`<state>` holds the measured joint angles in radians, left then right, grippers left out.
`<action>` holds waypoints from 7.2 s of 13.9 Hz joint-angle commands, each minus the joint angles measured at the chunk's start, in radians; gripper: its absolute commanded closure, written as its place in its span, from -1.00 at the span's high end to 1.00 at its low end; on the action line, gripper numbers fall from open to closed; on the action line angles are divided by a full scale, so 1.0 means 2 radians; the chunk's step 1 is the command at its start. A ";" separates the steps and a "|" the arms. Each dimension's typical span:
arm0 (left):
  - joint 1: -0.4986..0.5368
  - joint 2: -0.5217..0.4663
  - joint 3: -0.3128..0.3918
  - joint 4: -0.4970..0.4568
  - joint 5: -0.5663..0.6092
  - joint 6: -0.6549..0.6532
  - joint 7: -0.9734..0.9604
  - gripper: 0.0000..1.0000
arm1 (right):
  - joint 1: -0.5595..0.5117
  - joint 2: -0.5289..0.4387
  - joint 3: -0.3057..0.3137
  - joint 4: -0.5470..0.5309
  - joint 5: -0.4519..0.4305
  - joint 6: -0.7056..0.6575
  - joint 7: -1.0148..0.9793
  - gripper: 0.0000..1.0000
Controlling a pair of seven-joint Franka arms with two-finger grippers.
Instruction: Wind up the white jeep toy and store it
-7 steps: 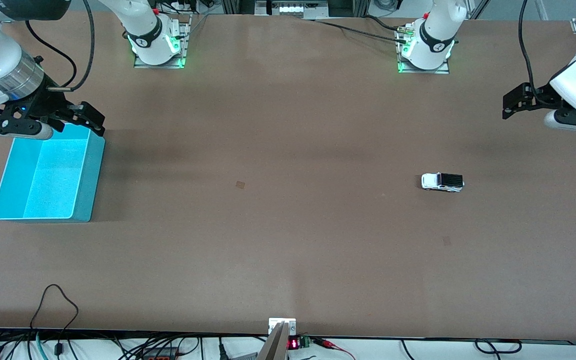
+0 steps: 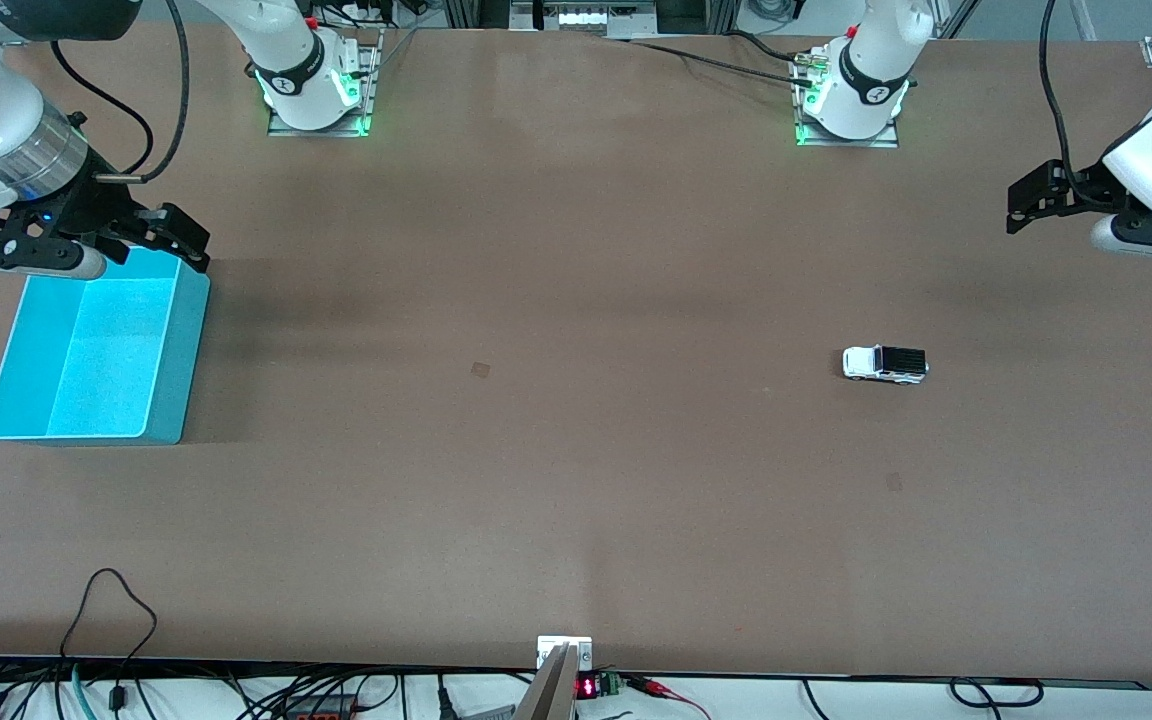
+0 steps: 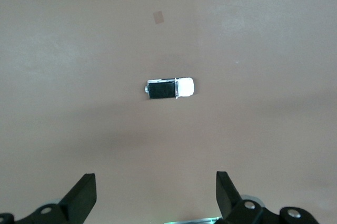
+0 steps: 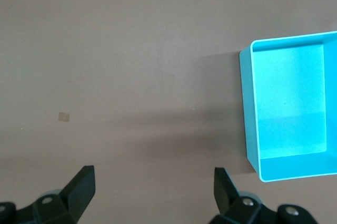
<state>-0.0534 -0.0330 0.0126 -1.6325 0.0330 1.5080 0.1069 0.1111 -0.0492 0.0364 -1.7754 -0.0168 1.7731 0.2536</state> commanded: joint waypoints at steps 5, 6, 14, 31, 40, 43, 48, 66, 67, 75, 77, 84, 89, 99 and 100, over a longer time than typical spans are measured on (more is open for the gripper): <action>0.001 0.010 0.002 0.010 -0.005 -0.054 0.021 1.00 | -0.001 -0.009 0.000 -0.008 -0.008 0.003 0.006 1.00; 0.002 0.010 0.004 0.009 -0.008 -0.058 0.028 1.00 | -0.001 -0.009 0.000 -0.008 -0.008 0.004 0.006 1.00; 0.003 0.024 0.001 -0.066 -0.003 -0.016 0.281 1.00 | -0.003 -0.010 -0.002 -0.006 -0.008 0.009 0.003 1.00; 0.021 0.177 0.001 -0.242 0.034 0.414 0.679 1.00 | 0.006 -0.033 0.002 -0.008 -0.008 0.017 0.017 1.00; 0.021 0.204 0.000 -0.304 0.034 0.528 0.699 1.00 | 0.010 -0.027 0.000 -0.004 -0.001 -0.002 0.014 1.00; 0.021 0.204 0.000 -0.304 0.034 0.528 0.720 0.56 | 0.009 -0.027 -0.002 -0.004 -0.001 -0.003 0.012 1.00; 0.022 0.204 0.000 -0.301 0.033 0.525 0.738 -0.44 | 0.008 -0.028 -0.004 -0.004 0.000 -0.009 0.013 1.00; 0.156 0.274 0.001 -0.239 0.033 0.500 0.894 -0.43 | 0.009 -0.029 -0.004 -0.004 0.000 -0.014 0.012 1.00; 0.165 0.280 0.001 -0.234 0.033 0.500 0.901 -0.43 | 0.009 -0.029 -0.004 -0.004 0.000 -0.014 0.012 1.00; 0.192 0.286 0.001 -0.223 0.033 0.499 0.902 -0.40 | 0.010 -0.028 -0.001 -0.004 0.001 -0.024 0.012 1.00; 0.192 0.286 0.001 -0.221 0.033 0.499 0.902 -0.37 | 0.009 -0.021 -0.002 0.000 0.001 -0.024 0.012 1.00; 0.194 0.287 0.001 -0.218 0.033 0.499 0.901 -0.10 | 0.010 -0.027 -0.001 0.003 0.002 -0.042 0.011 1.00; 0.195 0.269 -0.001 -0.213 0.032 0.478 0.896 1.00 | 0.005 -0.022 0.002 0.015 0.017 -0.064 -0.017 1.00; 0.191 0.204 -0.080 -0.095 0.033 0.159 0.731 1.00 | -0.033 0.031 0.003 0.089 0.031 -0.064 -0.063 1.00; 0.191 0.204 -0.091 -0.073 0.033 0.122 0.702 1.00 | -0.032 0.031 0.003 0.091 0.031 -0.064 -0.062 1.00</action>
<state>0.3241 0.3746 -0.1298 -1.8678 0.0821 1.8863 1.6059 0.0628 -0.0079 0.0324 -1.6380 0.0271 1.6683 0.1500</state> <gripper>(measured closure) 0.000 0.000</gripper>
